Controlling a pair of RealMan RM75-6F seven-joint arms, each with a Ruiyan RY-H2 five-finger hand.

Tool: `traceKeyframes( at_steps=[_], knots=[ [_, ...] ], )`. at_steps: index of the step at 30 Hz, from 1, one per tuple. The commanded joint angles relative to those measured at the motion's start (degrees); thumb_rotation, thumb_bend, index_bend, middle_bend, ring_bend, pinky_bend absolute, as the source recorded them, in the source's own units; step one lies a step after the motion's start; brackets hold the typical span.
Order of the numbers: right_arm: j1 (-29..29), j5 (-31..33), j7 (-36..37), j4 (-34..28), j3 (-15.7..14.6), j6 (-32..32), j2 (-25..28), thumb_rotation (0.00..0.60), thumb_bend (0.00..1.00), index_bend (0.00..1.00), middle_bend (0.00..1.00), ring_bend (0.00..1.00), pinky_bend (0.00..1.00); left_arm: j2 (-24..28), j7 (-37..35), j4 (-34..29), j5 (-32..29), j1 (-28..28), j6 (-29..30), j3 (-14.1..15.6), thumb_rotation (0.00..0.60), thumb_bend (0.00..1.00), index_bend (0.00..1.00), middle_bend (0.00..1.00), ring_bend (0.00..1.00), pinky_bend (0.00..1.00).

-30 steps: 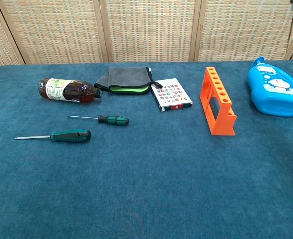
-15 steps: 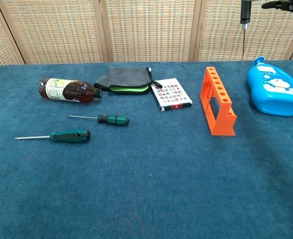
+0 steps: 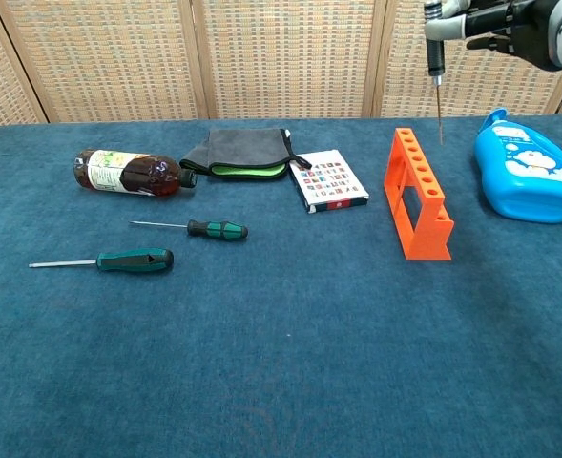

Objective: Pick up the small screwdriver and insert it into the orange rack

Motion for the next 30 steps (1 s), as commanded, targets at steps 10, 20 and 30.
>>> traceKeyframes(
  at_steps=[10, 20, 30],
  knots=[
    [0.8, -0.5, 0.5, 2.4, -0.2, -1.0, -1.9, 0.600, 0.30, 0.61, 0.13, 0.00, 0.04, 0.0, -0.4, -0.1, -0.3, -0.5, -0.3, -0.3, 0.600, 0.00, 0.00, 0.00, 0.00, 0.00],
    [2.3, -0.2, 0.2, 4.2, 0.5, -1.6, -3.6, 0.600, 0.30, 0.61, 0.13, 0.00, 0.04, 0.2, -1.3, 0.3, -1.3, -0.7, -0.4, -0.8, 0.600, 0.00, 0.00, 0.00, 0.00, 0.00],
    [2.4, -0.3, 0.7, 5.2, 0.5, -1.9, -4.4, 0.600, 0.30, 0.61, 0.13, 0.00, 0.03, 0.0, -1.0, 0.5, -1.8, -1.2, -1.0, -0.8, 0.600, 0.00, 0.00, 0.00, 0.00, 0.00]
  ],
)
